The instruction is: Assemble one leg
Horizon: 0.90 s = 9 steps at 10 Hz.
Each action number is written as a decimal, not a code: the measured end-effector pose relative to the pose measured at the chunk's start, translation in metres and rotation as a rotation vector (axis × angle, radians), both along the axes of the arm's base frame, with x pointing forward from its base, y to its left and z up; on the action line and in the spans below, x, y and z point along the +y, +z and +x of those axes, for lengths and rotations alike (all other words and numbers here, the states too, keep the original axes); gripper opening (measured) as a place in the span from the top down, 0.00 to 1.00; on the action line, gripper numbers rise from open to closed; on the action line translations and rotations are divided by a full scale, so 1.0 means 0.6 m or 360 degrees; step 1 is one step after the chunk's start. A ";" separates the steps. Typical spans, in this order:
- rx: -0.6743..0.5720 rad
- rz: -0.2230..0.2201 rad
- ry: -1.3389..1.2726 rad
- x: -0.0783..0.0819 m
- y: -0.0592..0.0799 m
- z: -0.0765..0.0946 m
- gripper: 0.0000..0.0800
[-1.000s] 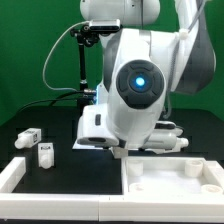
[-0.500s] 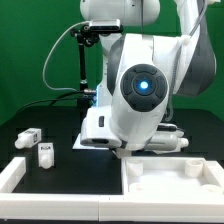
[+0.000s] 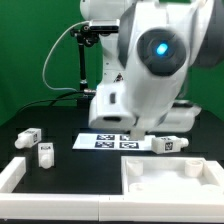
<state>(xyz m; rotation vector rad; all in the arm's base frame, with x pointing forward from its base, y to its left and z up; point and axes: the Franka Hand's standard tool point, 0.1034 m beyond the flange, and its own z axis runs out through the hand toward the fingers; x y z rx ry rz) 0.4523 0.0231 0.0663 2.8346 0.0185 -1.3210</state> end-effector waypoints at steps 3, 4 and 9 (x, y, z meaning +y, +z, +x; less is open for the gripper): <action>-0.0368 0.0080 0.0017 0.030 0.054 0.116 0.64; -0.0543 0.0099 0.0058 0.030 0.035 0.123 0.64; -0.1210 0.0142 0.0061 0.076 0.085 0.203 0.64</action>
Offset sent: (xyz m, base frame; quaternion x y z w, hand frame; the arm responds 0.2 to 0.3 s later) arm 0.0168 -0.0045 -0.0274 -0.0524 0.2501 -0.0897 0.9626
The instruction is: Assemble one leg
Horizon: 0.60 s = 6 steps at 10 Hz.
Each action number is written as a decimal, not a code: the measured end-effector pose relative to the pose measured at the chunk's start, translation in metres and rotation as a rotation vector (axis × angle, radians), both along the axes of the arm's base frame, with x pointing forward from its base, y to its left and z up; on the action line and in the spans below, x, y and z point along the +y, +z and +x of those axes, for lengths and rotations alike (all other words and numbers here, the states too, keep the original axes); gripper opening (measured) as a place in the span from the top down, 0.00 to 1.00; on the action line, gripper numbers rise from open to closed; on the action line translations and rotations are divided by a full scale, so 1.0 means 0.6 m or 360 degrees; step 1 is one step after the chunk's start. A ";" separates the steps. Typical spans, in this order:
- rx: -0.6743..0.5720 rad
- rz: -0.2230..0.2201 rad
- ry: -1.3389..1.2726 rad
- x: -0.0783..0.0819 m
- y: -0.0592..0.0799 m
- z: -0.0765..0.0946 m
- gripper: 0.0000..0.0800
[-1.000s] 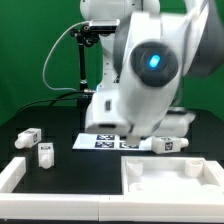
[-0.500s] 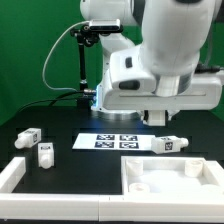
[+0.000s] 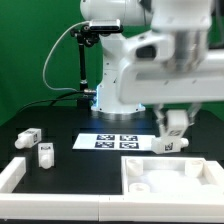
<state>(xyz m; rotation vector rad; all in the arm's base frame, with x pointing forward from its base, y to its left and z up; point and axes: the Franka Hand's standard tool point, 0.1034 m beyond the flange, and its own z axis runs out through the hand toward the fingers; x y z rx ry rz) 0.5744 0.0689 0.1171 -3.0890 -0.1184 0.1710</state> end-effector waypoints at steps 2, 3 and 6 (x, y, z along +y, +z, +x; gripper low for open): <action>-0.0370 0.0010 0.0019 0.015 0.036 0.078 0.64; -0.0535 0.0007 0.0016 0.018 0.032 0.073 0.64; -0.0827 -0.0010 0.0012 0.006 0.028 0.074 0.64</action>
Offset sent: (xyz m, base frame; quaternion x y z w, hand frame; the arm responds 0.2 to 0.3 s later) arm 0.0000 0.0000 0.0000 0.0000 0.1938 0.0000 0.9810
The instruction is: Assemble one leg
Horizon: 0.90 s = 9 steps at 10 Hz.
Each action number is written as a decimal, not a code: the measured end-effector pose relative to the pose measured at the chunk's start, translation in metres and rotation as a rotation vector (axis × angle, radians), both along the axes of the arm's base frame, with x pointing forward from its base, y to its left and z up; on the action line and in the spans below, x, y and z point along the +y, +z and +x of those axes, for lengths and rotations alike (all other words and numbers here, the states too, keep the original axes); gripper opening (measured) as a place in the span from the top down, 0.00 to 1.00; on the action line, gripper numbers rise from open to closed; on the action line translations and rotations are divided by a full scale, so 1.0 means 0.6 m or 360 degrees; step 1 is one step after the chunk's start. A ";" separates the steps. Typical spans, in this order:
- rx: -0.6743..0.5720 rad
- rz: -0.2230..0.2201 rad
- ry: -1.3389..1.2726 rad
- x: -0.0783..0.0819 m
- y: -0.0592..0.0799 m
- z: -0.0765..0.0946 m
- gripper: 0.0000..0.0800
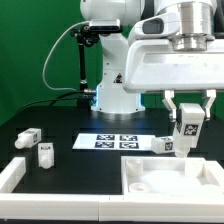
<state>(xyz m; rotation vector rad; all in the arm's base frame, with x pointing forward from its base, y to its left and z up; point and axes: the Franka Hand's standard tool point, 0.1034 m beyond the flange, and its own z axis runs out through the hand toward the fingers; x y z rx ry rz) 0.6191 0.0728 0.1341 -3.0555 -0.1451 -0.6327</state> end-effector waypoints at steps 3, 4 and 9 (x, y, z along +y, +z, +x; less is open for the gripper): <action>-0.0344 -0.0002 0.0021 0.018 -0.014 0.015 0.64; -0.0335 0.0006 0.0028 0.030 -0.030 0.021 0.64; -0.0312 0.0032 0.0016 0.067 -0.066 0.022 0.64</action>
Offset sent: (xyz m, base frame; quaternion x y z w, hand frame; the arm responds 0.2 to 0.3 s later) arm 0.0302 0.0330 -0.0146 0.0230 0.0929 0.0354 0.9948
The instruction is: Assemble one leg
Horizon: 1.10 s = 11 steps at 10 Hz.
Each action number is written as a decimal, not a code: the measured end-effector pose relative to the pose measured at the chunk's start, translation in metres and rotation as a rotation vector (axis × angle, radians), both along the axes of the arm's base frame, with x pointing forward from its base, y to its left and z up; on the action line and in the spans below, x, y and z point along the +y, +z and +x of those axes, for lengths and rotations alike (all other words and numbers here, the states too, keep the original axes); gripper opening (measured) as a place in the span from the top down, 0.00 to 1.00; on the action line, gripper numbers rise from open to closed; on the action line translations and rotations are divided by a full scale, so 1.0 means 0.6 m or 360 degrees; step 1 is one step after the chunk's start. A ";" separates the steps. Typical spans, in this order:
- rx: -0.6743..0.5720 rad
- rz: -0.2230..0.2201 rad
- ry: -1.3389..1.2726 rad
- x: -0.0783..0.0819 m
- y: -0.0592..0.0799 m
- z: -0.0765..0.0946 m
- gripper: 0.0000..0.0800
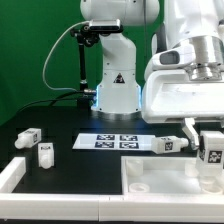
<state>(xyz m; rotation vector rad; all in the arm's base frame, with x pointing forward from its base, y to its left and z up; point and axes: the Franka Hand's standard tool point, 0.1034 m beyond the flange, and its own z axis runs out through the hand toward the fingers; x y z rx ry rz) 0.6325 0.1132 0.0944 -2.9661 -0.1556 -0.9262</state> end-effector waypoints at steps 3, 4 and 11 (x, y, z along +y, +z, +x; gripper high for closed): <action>-0.0005 0.0005 -0.0005 0.008 -0.010 0.007 0.64; -0.0013 0.0002 -0.0005 0.006 -0.012 0.007 0.64; -0.0024 -0.0020 0.0003 -0.001 -0.031 0.003 0.64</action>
Offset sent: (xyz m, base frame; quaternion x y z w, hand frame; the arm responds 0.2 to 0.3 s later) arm 0.0021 0.0040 -0.0095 -0.0018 0.0099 0.0052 0.9999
